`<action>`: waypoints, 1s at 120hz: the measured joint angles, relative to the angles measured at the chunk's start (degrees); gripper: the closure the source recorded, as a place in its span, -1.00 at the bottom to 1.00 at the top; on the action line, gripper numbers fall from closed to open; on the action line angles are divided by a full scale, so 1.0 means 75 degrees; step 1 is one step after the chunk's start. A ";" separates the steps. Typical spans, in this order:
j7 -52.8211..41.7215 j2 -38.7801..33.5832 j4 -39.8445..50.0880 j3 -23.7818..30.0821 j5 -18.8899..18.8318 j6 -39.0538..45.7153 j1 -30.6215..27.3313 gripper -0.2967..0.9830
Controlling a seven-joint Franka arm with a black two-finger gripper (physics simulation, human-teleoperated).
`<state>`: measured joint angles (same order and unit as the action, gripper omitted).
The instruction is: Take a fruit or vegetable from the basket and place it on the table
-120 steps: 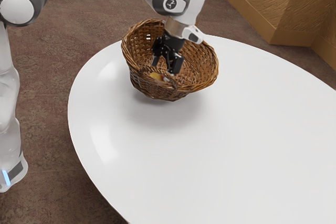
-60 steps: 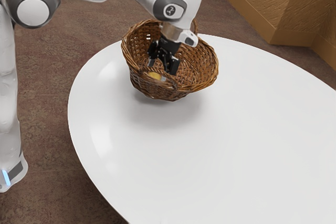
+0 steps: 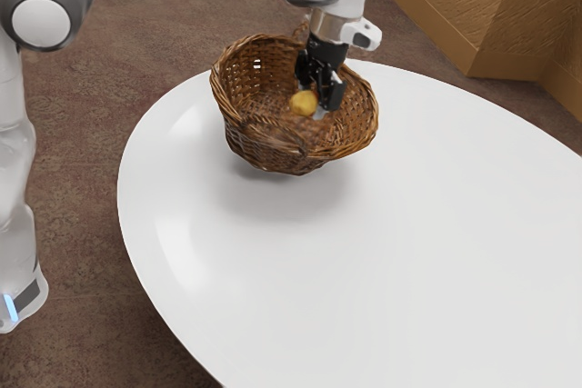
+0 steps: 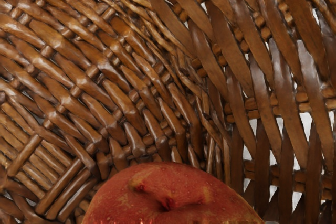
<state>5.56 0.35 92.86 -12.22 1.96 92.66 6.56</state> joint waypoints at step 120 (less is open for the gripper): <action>-0.0338 0.1845 -0.1499 0.3624 -0.0831 0.1394 -0.0528 -0.38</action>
<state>3.02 14.18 81.62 14.96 -4.28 103.11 2.60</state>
